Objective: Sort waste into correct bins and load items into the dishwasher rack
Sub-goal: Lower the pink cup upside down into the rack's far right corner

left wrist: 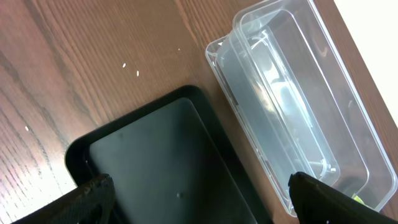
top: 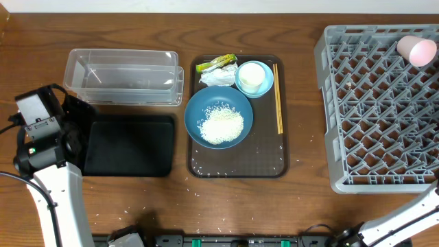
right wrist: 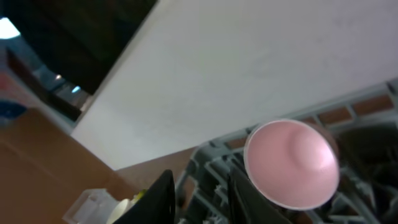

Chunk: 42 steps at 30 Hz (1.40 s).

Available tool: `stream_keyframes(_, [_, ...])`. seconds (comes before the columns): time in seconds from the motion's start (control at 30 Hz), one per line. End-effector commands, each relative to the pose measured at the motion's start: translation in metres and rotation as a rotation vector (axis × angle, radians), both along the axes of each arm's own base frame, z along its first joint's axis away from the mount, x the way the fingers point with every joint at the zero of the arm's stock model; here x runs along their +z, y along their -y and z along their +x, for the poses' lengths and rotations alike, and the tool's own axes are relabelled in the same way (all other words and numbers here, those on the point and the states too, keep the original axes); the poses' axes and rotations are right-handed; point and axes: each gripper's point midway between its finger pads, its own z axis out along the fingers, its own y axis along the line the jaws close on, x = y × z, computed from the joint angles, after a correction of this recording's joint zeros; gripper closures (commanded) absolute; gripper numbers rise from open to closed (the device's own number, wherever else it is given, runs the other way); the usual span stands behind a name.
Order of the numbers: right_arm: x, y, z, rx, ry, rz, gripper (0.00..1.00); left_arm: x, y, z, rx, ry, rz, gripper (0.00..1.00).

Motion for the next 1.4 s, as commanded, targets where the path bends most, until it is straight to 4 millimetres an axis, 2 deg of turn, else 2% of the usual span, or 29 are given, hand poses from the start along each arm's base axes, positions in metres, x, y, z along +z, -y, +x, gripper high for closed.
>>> stream_keyframes(0.0, [0.007, 0.008, -0.014, 0.003, -0.075, 0.136, 0.75, 0.01, -0.004, 0.0, 0.018, 0.019, 0.018, 0.08])
stream_keyframes(0.07, [0.014, 0.007, -0.018, -0.001, -0.055, 0.128, 0.75, 0.01, -0.004, 0.0, 0.018, 0.019, 0.018, 0.08])
stream_keyframes(0.27, [0.032, 0.005, -0.016, -0.016, -0.027, 0.135, 0.74, 0.01, -0.004, 0.0, 0.018, 0.019, 0.018, 0.08])
stream_keyframes(0.37, [0.037, 0.016, -0.01, -0.069, -0.017, 0.209, 0.73, 0.01, -0.004, 0.0, 0.018, 0.019, 0.018, 0.08])
stream_keyframes(0.47, [0.031, 0.03, -0.001, -0.122, -0.045, 0.293, 0.37, 0.01, -0.004, 0.0, 0.018, 0.019, 0.018, 0.08])
stream_keyframes(0.5, [0.031, 0.029, -0.001, -0.121, -0.044, 0.291, 0.15, 0.01, -0.004, 0.0, 0.018, 0.019, 0.018, 0.08])
stream_keyframes(0.53, [0.031, 0.028, 0.0, -0.117, -0.05, 0.301, 0.01, 0.01, -0.004, 0.0, 0.018, 0.019, 0.018, 0.08])
stream_keyframes(0.67, [0.029, 0.024, 0.0, -0.073, -0.152, 0.474, 0.02, 0.01, -0.004, 0.0, 0.018, 0.019, 0.018, 0.08])
stream_keyframes(0.7, [0.031, 0.024, 0.002, -0.079, -0.147, 0.492, 0.14, 0.01, -0.004, 0.0, 0.018, 0.019, 0.018, 0.08])
stream_keyframes(0.73, [0.034, 0.024, 0.004, -0.084, -0.136, 0.506, 0.19, 0.01, -0.004, 0.0, 0.018, 0.019, 0.018, 0.08])
stream_keyframes(0.87, [0.056, 0.006, 0.007, -0.05, -0.067, 0.475, 0.28, 0.01, -0.004, 0.0, 0.018, 0.019, 0.018, 0.08])
stream_keyframes(1.0, [0.082, -0.015, 0.013, -0.022, -0.044, 0.433, 0.27, 0.01, -0.004, 0.0, 0.018, 0.019, 0.018, 0.08])
stream_keyframes(1.17, [0.111, -0.026, 0.03, -0.104, -0.08, 0.398, 0.28, 0.01, -0.004, 0.0, 0.018, 0.019, 0.018, 0.08])
stream_keyframes(1.3, [0.139, -0.035, 0.033, -0.302, -0.107, 0.306, 0.27, 0.01, -0.004, 0.0, 0.018, 0.019, 0.018, 0.08])
stream_keyframes(1.37, [0.147, -0.035, 0.029, -0.469, -0.14, 0.234, 0.2, 0.01, -0.004, 0.0, 0.018, 0.019, 0.018, 0.08])
